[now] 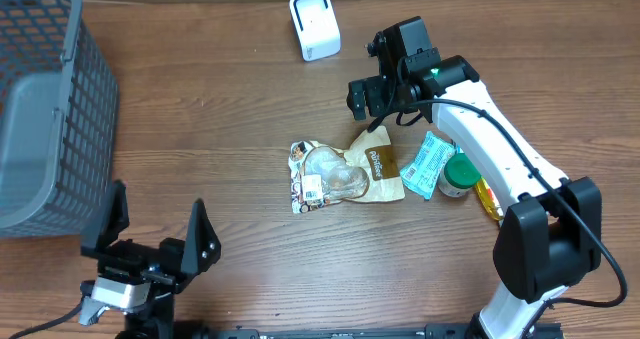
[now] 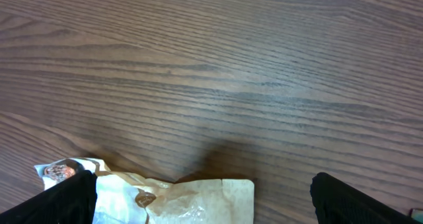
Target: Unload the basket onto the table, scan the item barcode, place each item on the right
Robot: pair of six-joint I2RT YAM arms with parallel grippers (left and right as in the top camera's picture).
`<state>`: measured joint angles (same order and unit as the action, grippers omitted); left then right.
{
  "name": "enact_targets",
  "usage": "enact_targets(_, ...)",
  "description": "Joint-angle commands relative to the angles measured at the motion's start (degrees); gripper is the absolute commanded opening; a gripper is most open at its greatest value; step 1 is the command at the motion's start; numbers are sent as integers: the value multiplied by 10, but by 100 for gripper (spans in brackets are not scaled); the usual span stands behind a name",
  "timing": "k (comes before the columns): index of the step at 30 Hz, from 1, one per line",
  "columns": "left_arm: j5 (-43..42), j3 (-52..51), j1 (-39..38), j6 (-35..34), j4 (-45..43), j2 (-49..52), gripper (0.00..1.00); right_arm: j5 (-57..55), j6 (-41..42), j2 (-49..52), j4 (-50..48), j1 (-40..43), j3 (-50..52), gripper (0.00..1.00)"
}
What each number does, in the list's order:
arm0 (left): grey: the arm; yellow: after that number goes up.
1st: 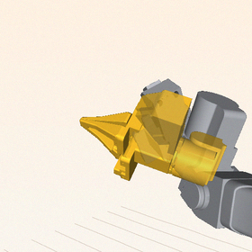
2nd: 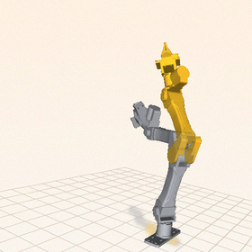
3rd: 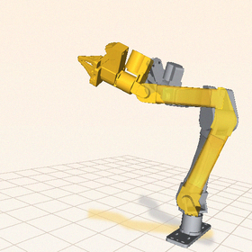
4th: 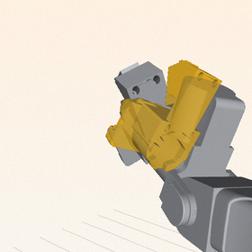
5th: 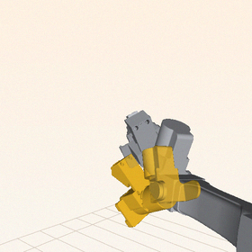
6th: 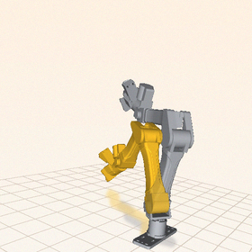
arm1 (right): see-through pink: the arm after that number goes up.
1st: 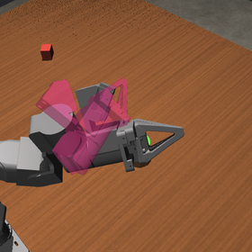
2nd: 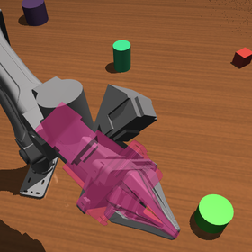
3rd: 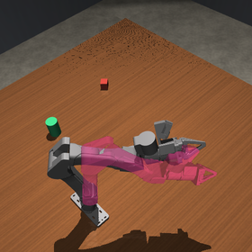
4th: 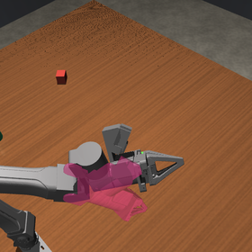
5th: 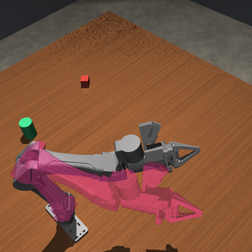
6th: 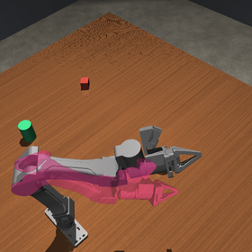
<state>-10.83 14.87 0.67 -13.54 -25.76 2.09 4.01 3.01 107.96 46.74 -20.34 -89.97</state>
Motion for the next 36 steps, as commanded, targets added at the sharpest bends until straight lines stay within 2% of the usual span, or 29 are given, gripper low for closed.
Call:
enact_targets(1, 34, -23, -16, 7, -13, -19, 100, -3, 2, -5, -2, -1, 1, 100)
enact_targets(7, 82, -63, -34, 7, -13, -19, 100, -3, 2, -5, -2, -1, 1, 100)
enact_targets(16, 96, -146, -32, 7, -4, -19, 100, -3, 2, -5, -2, -1, 1, 100)
enact_targets(24, 115, -146, -32, 90, 134, -19, 100, -3, 2, -5, -2, -1, 1, 100)
enact_targets(26, 115, -146, -32, 114, 216, -19, 100, -3, 2, -5, -2, -1, 1, 100)
enact_targets(29, 117, -146, -32, 133, 286, -19, 100, -3, 2, -5, -2, -1, 1, 100)
enact_targets(36, 116, -146, -32, 153, 302, -19, 100, -3, 2, -5, -2, -1, 1, 100)
